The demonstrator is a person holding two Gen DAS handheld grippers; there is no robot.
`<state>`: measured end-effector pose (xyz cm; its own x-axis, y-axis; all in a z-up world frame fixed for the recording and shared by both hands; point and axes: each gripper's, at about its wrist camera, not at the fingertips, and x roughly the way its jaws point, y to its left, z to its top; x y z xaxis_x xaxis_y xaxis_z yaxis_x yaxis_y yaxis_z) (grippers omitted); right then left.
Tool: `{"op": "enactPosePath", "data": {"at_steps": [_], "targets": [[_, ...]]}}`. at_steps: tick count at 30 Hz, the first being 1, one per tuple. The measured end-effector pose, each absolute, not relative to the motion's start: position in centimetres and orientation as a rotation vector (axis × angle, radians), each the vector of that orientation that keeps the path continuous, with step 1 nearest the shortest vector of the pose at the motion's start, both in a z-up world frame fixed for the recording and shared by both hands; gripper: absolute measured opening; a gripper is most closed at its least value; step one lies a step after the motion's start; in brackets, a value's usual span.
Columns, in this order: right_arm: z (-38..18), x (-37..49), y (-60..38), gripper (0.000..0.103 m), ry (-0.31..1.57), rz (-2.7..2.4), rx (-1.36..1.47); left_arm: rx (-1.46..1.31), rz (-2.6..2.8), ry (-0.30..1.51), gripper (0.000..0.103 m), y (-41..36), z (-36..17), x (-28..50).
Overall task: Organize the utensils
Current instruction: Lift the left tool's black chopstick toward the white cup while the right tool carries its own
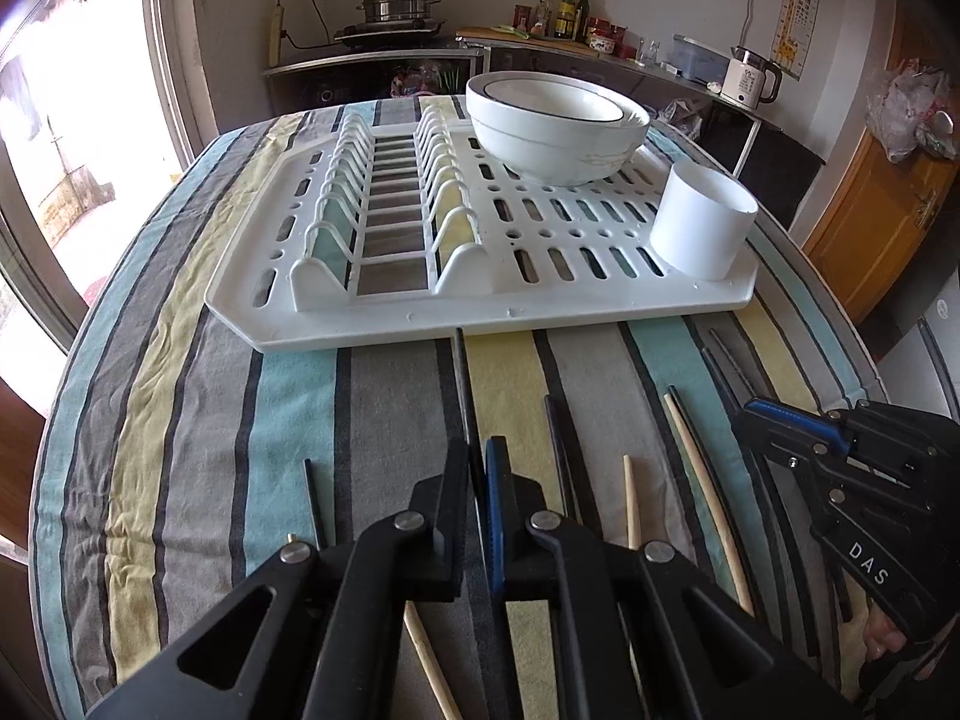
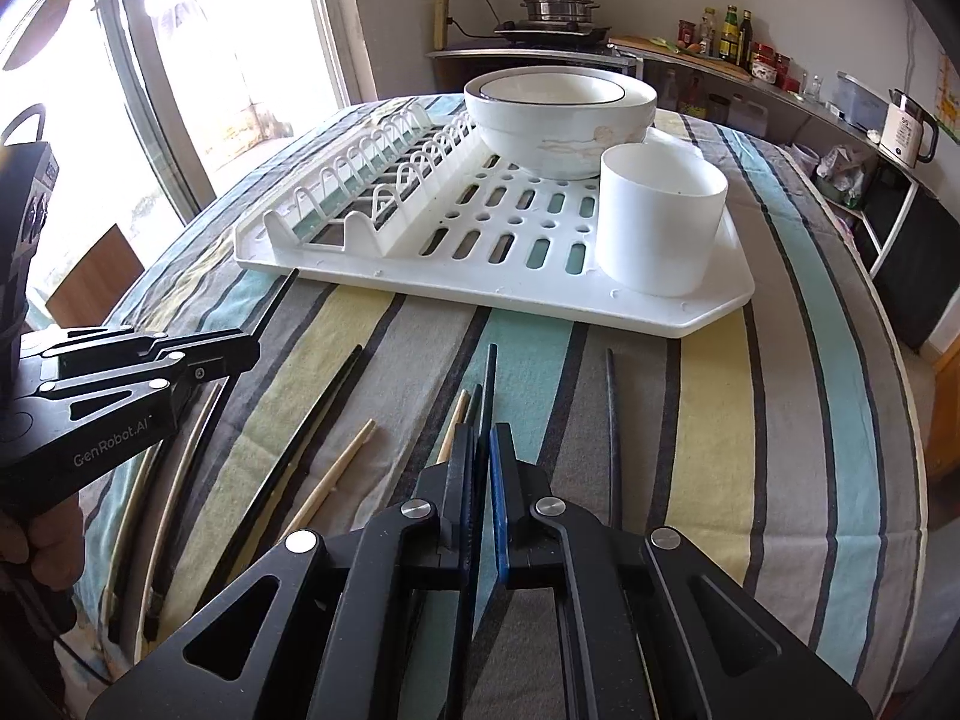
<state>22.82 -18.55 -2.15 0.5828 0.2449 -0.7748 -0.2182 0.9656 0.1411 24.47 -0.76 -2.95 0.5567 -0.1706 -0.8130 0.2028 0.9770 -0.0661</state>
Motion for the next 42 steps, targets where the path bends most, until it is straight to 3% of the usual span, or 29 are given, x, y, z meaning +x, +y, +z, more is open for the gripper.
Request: {"op": "enactPosePath", "data": {"at_steps": [14, 28, 42], "targets": [[5.0, 18.5, -20.4, 0.005, 0.712, 0.266, 0.065, -0.005, -0.294, 0.76, 0.006, 0.7, 4.9, 19.4], [7.7, 14.2, -22.1, 0.005, 0.605, 0.273, 0.09, 0.006, -0.328, 0.665, 0.005, 1.0, 7.9, 15.3], [10.5, 16.9, -24.1, 0.004, 0.53, 0.246, 0.1, 0.0, -0.365, 0.616, 0.005, -0.6, 11.2, 18.9]]}}
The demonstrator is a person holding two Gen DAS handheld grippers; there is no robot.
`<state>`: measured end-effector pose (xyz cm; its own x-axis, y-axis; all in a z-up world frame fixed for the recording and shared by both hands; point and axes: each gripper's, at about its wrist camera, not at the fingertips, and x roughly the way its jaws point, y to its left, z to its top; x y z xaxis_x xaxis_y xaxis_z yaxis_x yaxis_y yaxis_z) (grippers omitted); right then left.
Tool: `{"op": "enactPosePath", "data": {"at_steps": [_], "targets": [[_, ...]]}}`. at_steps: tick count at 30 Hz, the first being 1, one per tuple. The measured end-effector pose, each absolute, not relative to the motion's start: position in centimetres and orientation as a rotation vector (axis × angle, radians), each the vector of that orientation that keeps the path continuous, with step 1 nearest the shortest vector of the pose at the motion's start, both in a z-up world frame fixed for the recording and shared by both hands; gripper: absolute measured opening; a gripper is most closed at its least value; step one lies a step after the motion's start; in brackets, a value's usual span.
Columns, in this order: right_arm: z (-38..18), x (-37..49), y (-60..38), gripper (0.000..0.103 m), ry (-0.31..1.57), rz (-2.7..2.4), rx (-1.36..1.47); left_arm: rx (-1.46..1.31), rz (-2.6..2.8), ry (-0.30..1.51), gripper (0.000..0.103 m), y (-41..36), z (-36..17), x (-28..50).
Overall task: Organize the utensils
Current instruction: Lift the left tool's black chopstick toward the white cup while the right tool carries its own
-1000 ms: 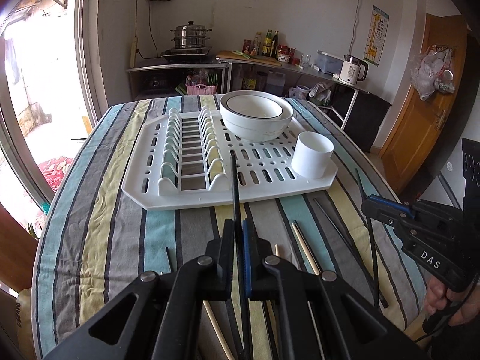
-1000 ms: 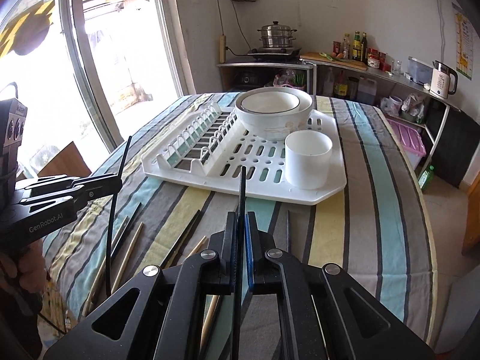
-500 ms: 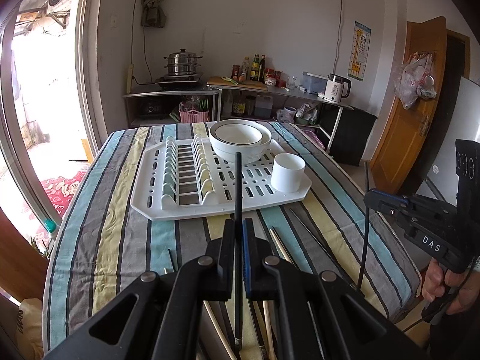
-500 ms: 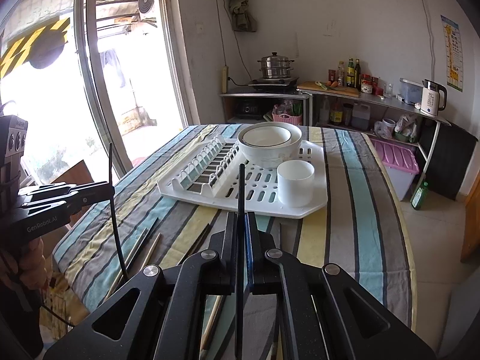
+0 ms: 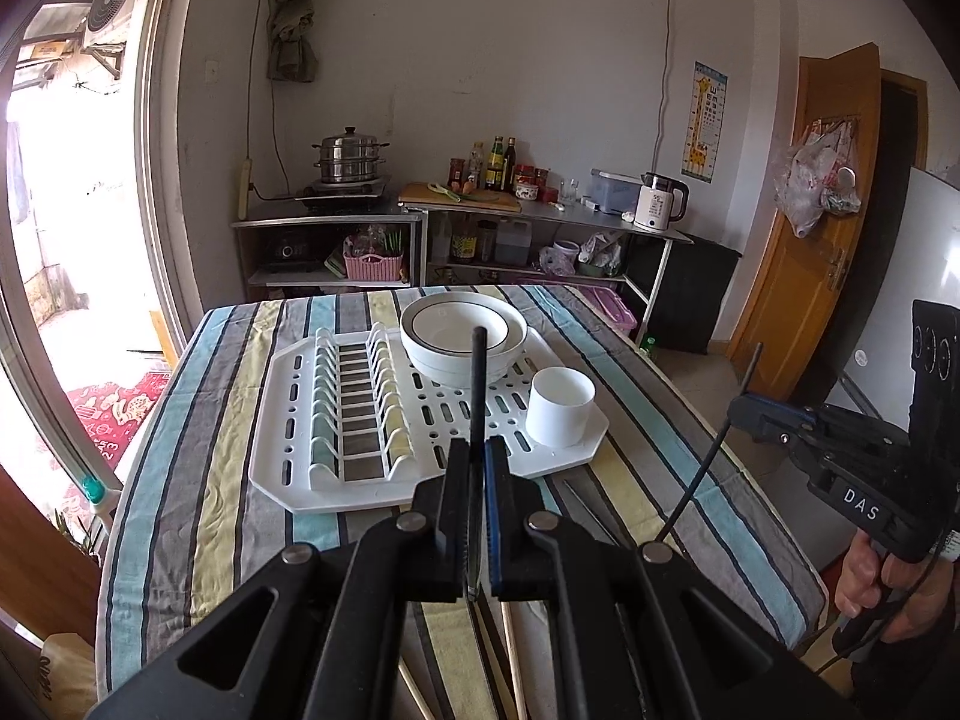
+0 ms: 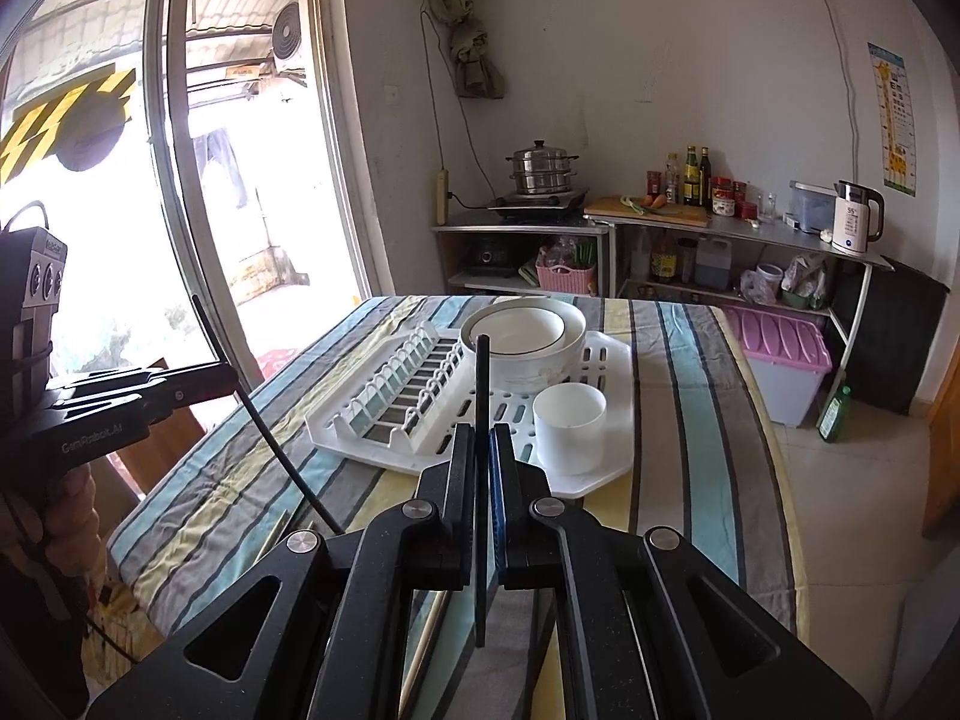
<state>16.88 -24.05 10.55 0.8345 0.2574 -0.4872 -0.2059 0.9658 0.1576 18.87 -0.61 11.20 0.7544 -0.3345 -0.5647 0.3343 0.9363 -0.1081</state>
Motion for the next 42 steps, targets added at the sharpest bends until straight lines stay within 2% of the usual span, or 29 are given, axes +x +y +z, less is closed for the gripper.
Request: {"op": "enactPosePath", "data": {"at_steps": [13, 21, 42], "targets": [[15.8, 22.3, -27.0, 0.004, 0.436, 0.187, 0.106, -0.009, -0.448, 0.591, 0.005, -6.1, 16.5, 26.4], [17.5, 25.1, -27.9, 0.004, 0.39, 0.172, 0.12, -0.018, -0.486, 0.574, 0.005, -9.2, 17.7, 30.1], [10.2, 32.3, -29.6, 0.004, 0.548, 0.18, 0.229, -0.118, -0.498, 0.749, 0.005, -11.2, 10.6, 37.5]]}}
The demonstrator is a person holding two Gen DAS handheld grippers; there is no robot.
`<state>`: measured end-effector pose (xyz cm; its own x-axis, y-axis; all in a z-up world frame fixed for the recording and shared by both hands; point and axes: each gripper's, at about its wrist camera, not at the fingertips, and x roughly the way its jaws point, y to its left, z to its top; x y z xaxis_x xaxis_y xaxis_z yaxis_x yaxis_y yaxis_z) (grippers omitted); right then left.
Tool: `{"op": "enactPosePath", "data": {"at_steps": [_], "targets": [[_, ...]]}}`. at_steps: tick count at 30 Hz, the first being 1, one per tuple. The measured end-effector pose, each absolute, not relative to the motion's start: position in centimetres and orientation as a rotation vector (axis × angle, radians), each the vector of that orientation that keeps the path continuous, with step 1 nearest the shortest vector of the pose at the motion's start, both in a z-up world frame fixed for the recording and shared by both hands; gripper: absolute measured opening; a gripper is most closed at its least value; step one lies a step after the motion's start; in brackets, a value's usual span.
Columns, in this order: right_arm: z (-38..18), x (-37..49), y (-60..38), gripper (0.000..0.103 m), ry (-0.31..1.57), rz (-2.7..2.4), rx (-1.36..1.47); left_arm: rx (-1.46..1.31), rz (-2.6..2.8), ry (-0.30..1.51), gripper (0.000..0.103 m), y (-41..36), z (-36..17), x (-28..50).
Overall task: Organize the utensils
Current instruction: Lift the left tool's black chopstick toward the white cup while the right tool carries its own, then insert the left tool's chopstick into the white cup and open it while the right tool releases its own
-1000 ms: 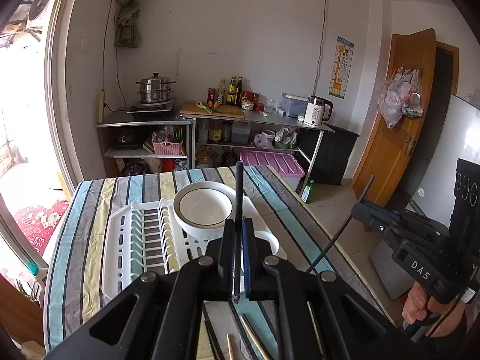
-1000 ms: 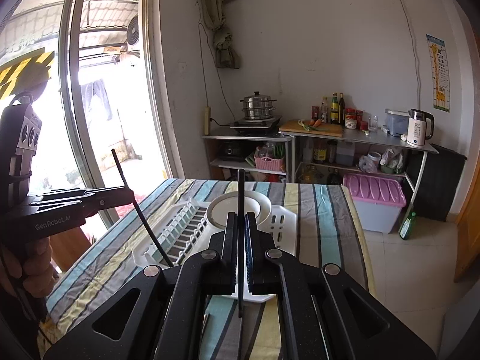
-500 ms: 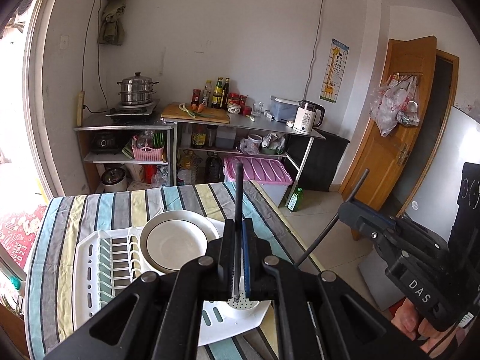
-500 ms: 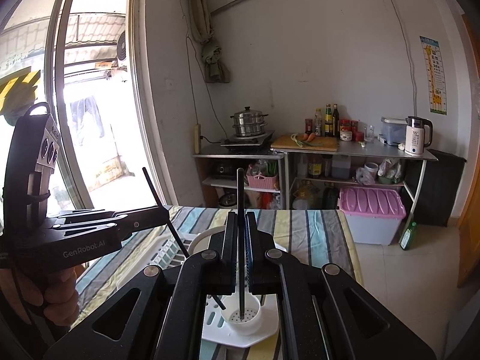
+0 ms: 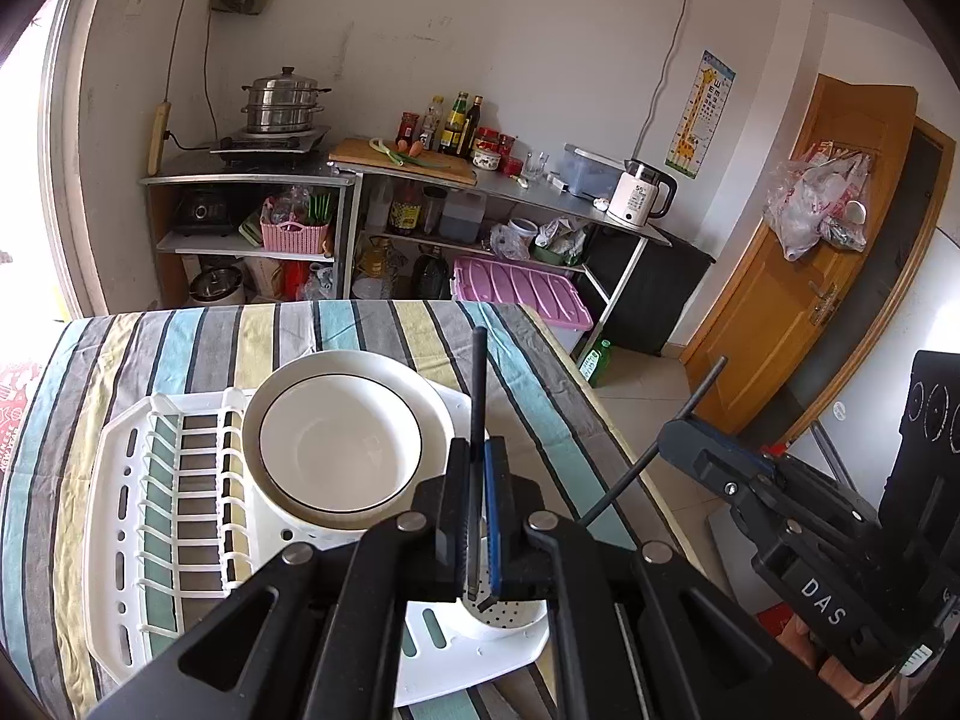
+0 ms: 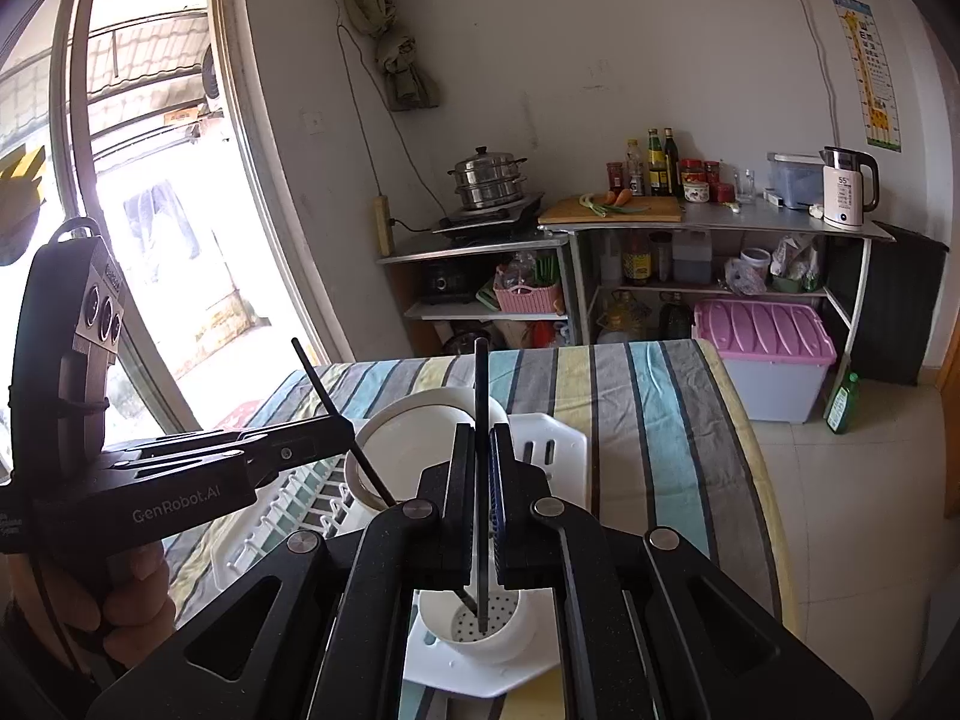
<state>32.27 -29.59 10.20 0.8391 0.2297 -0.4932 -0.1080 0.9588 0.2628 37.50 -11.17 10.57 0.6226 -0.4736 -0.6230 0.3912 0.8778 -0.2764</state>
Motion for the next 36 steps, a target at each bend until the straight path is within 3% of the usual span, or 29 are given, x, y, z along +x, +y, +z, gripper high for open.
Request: {"op": "enactPosePath", "data": {"at_steps": [18, 21, 26, 36], "targets": [[8.8, 32.3, -33.3, 0.007, 0.633, 0.084, 0.259, -0.142, -0.418, 0.77, 0.007, -7.9, 8.3, 37.3], [8.7, 31.8, -33.1, 0.016, 0.636, 0.087, 0.251, -0.136, -0.408, 0.767, 0.008, -7.5, 8.1, 36.9], [8.6, 30.7, -32.9, 0.017, 0.636, 0.087, 0.241, -0.118, -0.405, 0.761, 0.019, -7.2, 7.9, 35.7], [9.3, 24.2, -31.0, 0.018, 0.581, 0.129, 0.219, -0.043, -0.411, 0.693, 0.019, -5.5, 8.1, 29.3]]}}
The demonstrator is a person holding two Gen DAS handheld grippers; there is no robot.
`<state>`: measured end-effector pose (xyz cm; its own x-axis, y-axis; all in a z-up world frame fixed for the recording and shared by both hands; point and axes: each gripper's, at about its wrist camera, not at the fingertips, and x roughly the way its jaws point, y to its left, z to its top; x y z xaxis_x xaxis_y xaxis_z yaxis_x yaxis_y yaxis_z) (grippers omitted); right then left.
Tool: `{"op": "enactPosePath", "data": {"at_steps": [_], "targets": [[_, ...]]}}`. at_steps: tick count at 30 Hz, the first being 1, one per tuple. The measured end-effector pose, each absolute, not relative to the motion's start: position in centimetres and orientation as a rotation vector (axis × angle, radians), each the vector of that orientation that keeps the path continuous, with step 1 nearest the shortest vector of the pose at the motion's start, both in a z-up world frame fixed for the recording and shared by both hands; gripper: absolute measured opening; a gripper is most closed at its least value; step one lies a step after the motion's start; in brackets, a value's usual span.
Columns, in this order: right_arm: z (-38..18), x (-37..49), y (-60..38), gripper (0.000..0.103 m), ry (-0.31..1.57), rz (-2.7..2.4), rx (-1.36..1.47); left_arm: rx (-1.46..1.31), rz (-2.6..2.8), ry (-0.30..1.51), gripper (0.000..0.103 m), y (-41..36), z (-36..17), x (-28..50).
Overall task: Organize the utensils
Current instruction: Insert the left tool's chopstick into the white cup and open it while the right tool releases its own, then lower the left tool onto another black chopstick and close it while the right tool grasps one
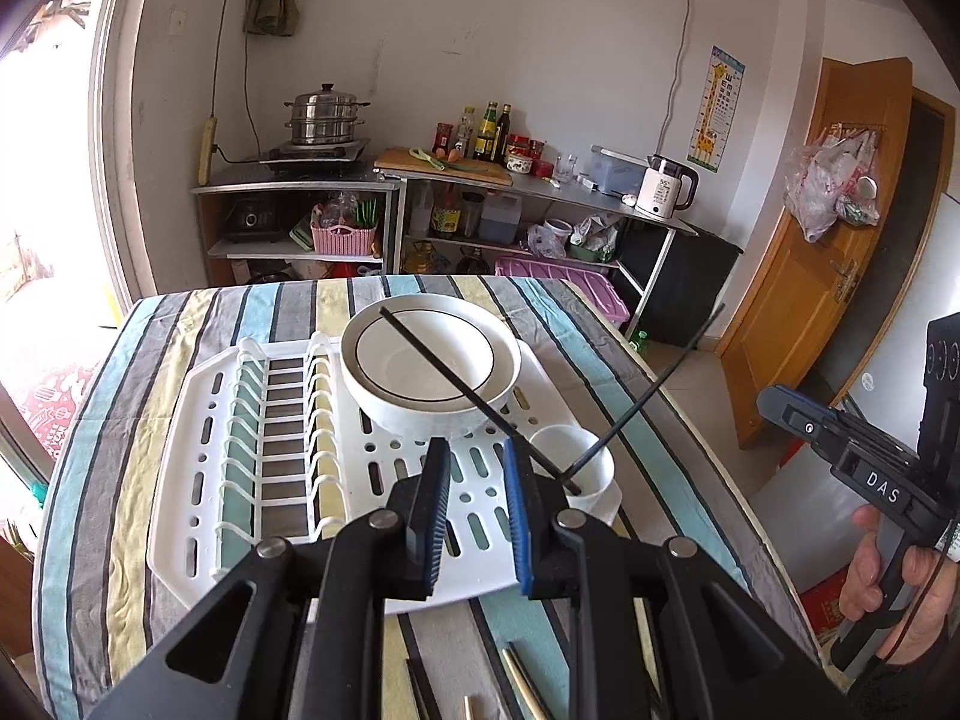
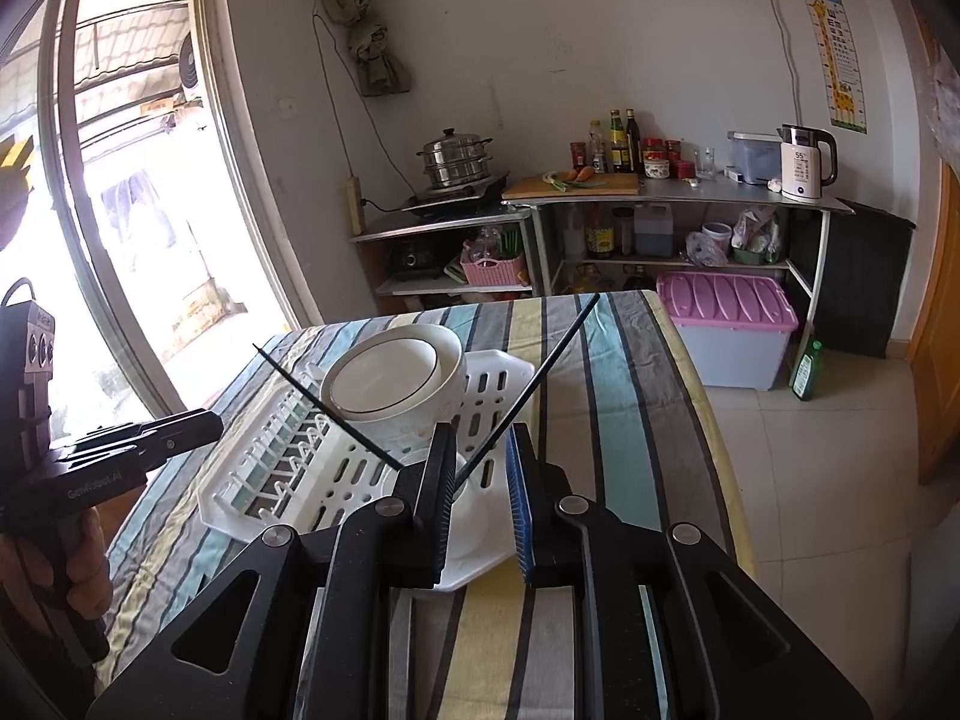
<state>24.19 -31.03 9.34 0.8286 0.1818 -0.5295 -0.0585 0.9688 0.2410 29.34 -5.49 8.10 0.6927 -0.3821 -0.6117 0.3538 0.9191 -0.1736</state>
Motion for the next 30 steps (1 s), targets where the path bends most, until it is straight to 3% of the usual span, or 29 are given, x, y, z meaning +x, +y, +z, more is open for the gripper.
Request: {"op": "enactPosePath", "data": {"at_steps": [16, 30], "targets": [[6.2, 12.3, -25.7, 0.017, 0.572, 0.214, 0.148, -0.035, -0.364, 0.63, 0.019, -0.7, 4.3, 14.8], [1.9, 11.9, -23.2, 0.017, 0.671, 0.261, 0.15, -0.041, -0.346, 0.711, 0.023, 0.1, 0.0, 13.1]]}}
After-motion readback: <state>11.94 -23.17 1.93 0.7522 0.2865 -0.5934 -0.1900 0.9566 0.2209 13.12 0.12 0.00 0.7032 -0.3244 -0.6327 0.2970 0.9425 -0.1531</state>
